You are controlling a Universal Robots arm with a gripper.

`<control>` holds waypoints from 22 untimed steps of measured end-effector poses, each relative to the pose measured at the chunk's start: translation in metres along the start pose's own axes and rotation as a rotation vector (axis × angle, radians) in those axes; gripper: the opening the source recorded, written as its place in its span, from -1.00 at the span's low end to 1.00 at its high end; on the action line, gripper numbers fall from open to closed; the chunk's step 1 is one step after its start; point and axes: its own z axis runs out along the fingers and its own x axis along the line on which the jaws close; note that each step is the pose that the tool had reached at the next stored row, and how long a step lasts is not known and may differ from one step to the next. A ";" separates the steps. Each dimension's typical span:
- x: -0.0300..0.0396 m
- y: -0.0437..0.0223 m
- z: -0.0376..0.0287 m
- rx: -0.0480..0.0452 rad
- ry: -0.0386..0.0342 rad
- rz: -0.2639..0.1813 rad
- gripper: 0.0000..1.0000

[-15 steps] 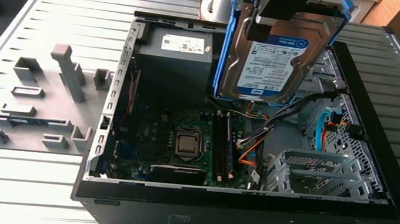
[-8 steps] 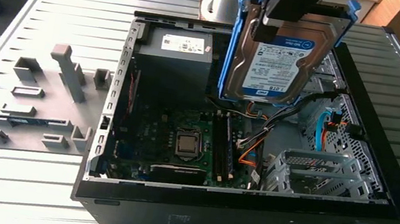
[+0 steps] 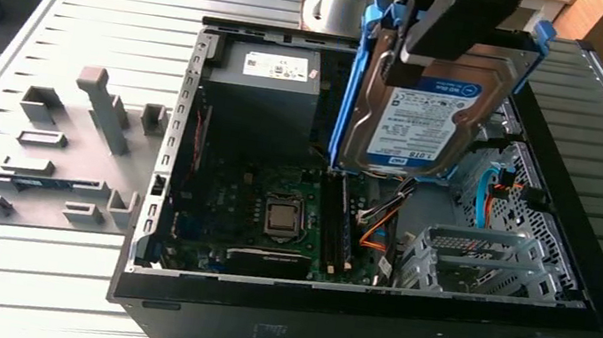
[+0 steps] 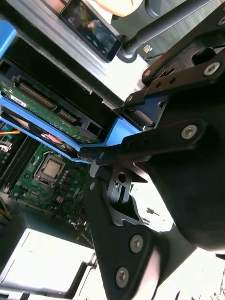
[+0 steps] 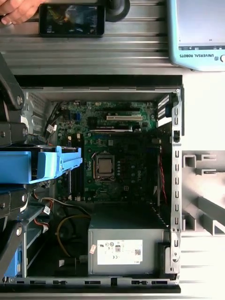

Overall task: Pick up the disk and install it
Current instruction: 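Insert the disk into the insertion slot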

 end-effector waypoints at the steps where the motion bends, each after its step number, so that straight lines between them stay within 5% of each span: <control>1: 0.0023 -0.0001 0.0000 0.0000 0.0000 0.000 -0.27; 9: 0.0082 -0.0209 0.0008 -0.0012 0.0000 0.000 -0.27; 13: 0.0093 -0.0217 0.0013 -0.0012 0.0000 0.000 -0.27; 22: 0.0298 -0.0276 0.0036 -0.0012 0.0001 0.000 -0.27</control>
